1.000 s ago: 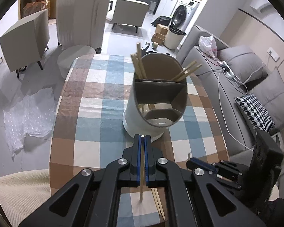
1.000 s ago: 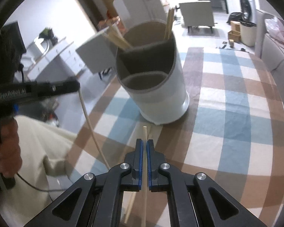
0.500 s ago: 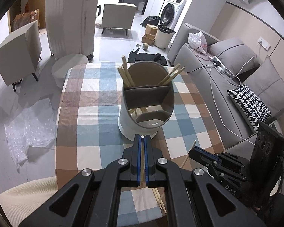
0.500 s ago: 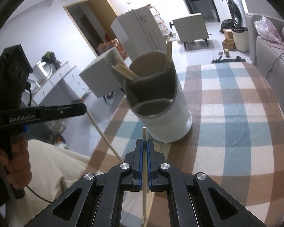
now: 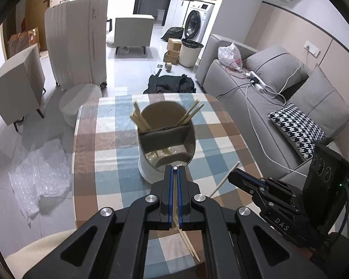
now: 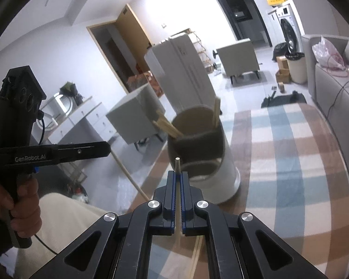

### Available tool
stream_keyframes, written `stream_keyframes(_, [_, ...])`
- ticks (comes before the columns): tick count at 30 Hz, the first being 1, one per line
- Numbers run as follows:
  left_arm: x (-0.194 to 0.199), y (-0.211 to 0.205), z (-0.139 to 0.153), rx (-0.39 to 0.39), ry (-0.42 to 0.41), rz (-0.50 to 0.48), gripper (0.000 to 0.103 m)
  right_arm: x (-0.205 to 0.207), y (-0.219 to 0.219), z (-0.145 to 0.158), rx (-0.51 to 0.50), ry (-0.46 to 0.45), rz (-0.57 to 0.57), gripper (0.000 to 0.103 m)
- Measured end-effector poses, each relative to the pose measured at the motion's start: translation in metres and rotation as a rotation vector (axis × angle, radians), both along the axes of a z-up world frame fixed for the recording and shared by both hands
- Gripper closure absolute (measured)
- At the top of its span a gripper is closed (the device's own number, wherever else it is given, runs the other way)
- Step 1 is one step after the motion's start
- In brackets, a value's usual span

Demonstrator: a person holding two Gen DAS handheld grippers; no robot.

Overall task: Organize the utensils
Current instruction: 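Raise both chopsticks above the holder and release them inside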

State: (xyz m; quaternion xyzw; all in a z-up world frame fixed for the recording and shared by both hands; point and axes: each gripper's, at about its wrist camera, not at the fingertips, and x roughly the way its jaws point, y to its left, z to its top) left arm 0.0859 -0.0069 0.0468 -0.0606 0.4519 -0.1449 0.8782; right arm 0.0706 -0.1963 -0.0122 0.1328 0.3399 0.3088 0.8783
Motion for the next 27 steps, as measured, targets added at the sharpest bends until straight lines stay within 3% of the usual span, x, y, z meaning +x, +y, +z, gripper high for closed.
stream_keyframes(9, [0.010,-0.005,0.056,0.013,-0.081,-0.039,0.103,0.018,-0.012,0.053,0.017,-0.112,-0.027,0.100])
stream_keyframes(18, [0.046,-0.001,0.111,0.035,-0.177,-0.055,0.103,0.065,-0.012,0.118,0.024,-0.215,-0.049,0.100])
stream_keyframes(23, [0.073,0.002,0.116,0.046,-0.198,-0.053,0.103,0.096,0.003,0.132,-0.007,-0.246,-0.055,0.100])
stream_keyframes(27, [0.094,0.004,0.101,0.063,-0.194,-0.053,0.103,0.117,0.011,0.127,-0.023,-0.248,-0.060,0.100])
